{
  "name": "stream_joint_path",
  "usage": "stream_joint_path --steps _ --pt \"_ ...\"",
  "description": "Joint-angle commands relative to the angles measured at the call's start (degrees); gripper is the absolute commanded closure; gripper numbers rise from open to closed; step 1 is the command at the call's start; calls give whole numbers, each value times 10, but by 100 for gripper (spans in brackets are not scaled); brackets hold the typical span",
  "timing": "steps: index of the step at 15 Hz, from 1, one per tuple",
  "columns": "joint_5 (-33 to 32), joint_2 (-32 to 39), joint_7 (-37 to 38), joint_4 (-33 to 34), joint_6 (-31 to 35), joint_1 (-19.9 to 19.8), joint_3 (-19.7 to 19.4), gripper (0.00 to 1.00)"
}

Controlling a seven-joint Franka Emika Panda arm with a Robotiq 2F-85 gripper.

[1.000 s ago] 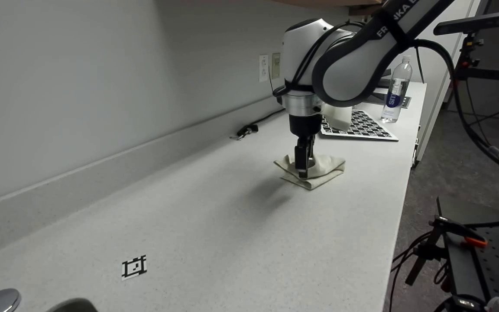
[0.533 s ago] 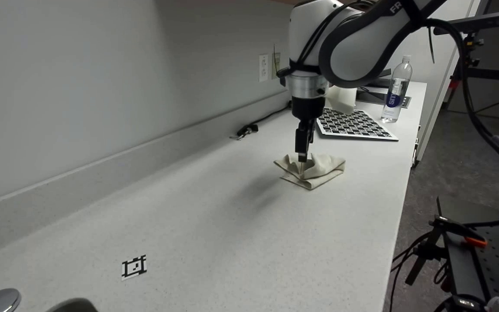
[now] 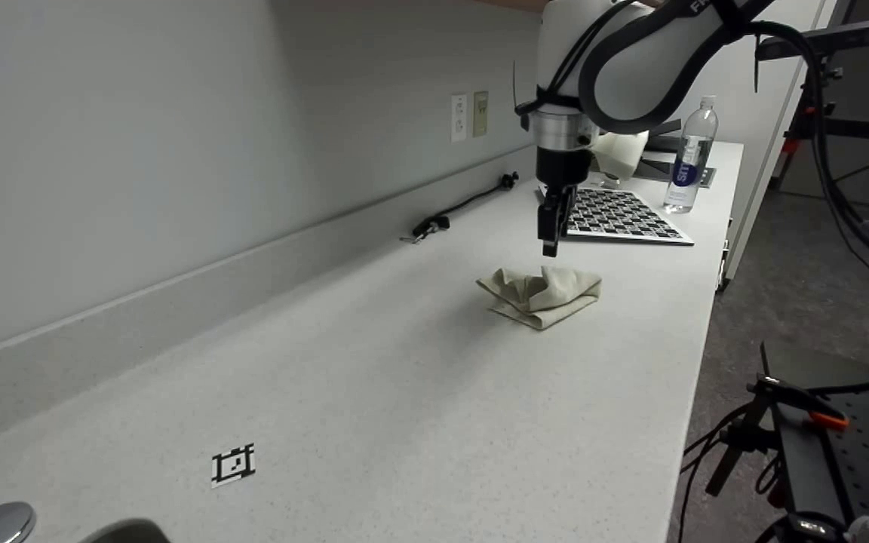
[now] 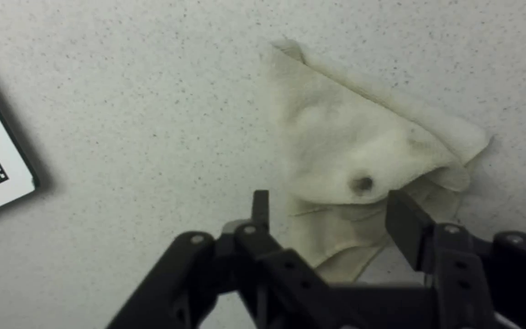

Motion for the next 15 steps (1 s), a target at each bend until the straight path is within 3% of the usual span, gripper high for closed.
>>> stream_joint_path --steps 1,6,11,15 --pt "21 -9 -33 -11 30 -27 -6 64" --pt "97 29 -90 9 33 -59 3 100" --pt "149 72 -121 37 20 -73 8 100" --pt "141 107 -108 69 10 -67 12 100"
